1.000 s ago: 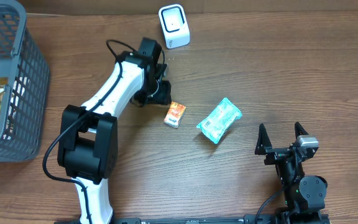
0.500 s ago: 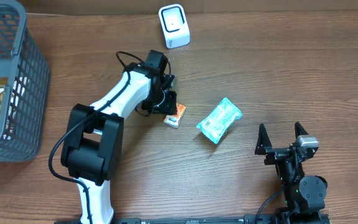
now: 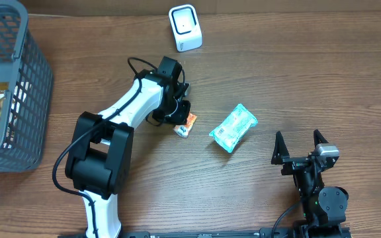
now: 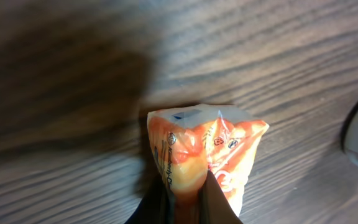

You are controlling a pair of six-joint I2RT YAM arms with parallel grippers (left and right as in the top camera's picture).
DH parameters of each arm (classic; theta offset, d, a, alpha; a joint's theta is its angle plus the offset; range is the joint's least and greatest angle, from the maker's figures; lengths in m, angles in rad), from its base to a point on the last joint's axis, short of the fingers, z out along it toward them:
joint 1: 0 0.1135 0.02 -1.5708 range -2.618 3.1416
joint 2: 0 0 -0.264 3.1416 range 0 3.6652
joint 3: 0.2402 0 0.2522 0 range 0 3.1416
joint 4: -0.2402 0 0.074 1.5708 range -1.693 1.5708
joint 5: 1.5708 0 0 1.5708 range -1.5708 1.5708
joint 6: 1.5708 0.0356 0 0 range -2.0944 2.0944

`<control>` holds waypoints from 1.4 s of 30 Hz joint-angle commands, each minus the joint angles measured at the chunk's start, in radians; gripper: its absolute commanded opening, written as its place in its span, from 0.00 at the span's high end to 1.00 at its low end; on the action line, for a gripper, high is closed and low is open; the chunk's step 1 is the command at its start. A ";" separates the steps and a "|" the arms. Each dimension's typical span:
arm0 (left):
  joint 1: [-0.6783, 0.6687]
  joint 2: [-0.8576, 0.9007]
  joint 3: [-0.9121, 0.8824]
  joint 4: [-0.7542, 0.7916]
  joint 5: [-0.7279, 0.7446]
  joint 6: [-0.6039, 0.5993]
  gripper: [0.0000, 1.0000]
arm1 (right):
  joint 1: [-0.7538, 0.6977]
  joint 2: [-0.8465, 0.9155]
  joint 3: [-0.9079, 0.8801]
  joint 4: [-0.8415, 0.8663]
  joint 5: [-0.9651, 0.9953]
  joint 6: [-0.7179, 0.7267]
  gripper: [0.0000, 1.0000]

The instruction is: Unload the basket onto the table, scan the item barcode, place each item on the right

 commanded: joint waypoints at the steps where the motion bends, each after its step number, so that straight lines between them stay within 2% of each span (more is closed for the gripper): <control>1: -0.010 -0.083 0.053 -0.018 -0.190 0.011 0.96 | -0.001 -0.010 -0.011 0.002 0.002 -0.005 0.00; 5: -0.065 -0.127 0.053 -0.050 -0.496 -0.034 0.96 | -0.001 -0.010 -0.011 0.002 0.002 -0.004 0.00; 9: -0.188 -0.115 0.037 -0.064 -0.792 -0.091 0.96 | -0.001 -0.010 -0.011 0.002 0.002 -0.004 0.00; 14: -0.303 -0.074 -0.014 -0.053 -1.035 -0.195 0.96 | -0.001 -0.010 -0.011 0.002 0.002 -0.004 0.00; 19: -0.348 -0.036 -0.050 -0.007 -1.049 -0.234 0.96 | -0.001 -0.010 -0.011 0.002 0.002 -0.005 0.00; 25: -0.347 -0.028 -0.051 0.005 -0.985 -0.316 0.96 | -0.001 -0.010 -0.011 0.002 0.002 -0.005 0.00; 36: -0.349 -0.026 -0.094 0.067 -0.978 -0.291 0.95 | -0.001 -0.010 -0.011 0.002 0.002 -0.005 0.00; 40: -0.350 -0.026 -0.094 0.070 -0.954 -0.273 0.86 | -0.001 -0.010 -0.011 0.002 0.002 -0.004 0.00; 42: -0.350 -0.026 -0.093 0.075 -0.937 -0.253 0.77 | -0.001 -0.010 -0.011 0.002 0.002 -0.004 0.00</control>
